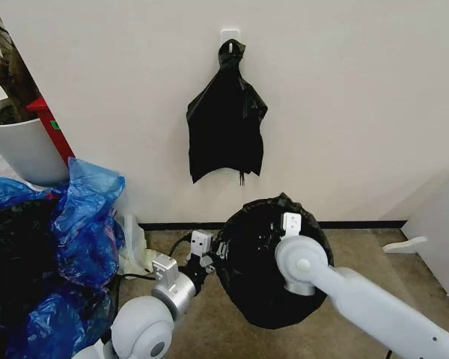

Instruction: Place the garbage bag over the trash bin.

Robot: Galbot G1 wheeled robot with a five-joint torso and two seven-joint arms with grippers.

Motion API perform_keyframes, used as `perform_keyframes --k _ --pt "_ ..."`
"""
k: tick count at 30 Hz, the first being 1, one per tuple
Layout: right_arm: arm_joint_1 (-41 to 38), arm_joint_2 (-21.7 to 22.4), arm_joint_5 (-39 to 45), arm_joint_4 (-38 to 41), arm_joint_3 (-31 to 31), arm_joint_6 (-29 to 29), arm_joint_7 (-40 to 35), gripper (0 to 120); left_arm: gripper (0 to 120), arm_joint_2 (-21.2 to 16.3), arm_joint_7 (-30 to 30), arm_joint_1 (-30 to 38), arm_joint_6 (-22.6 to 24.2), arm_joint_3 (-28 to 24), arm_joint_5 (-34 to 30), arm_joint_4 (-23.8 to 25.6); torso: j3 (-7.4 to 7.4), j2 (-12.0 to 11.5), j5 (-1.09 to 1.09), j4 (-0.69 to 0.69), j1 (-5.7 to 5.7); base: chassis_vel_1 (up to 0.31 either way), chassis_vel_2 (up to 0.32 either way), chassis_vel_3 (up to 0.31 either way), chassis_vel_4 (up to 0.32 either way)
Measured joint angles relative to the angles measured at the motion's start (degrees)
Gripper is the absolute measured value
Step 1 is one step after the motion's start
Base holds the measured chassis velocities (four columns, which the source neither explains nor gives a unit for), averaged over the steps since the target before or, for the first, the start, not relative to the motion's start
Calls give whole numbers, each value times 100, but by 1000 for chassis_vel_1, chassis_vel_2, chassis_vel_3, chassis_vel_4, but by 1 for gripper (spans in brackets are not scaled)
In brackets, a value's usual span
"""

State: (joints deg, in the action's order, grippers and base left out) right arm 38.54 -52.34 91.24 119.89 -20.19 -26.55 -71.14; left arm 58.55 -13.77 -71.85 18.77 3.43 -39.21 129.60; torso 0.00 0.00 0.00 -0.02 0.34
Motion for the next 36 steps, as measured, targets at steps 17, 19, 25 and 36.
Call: perform_keyframes --k 17,19,25,36 --pt "-147 -534 -229 -379 -396 53 -15 0 1 -31 289 -237 6 -48 -18 354 0 0 0 0 0 0 0 0 0" --pt "-142 -517 -221 -343 -406 69 -55 0 1 -31 298 -237 6 -51 -18 360 0 0 0 1 0 0 0 0 0" --pt "-122 -485 -155 -181 -482 101 -97 0 1 -1 303 -197 6 -62 -39 336 0 0 0 0 0 0 0 0 0" --pt "-154 -140 210 296 -223 115 -144 0 1 -33 408 -230 -128 20 117 42 0 0 0 0 0 0 0 0 0"
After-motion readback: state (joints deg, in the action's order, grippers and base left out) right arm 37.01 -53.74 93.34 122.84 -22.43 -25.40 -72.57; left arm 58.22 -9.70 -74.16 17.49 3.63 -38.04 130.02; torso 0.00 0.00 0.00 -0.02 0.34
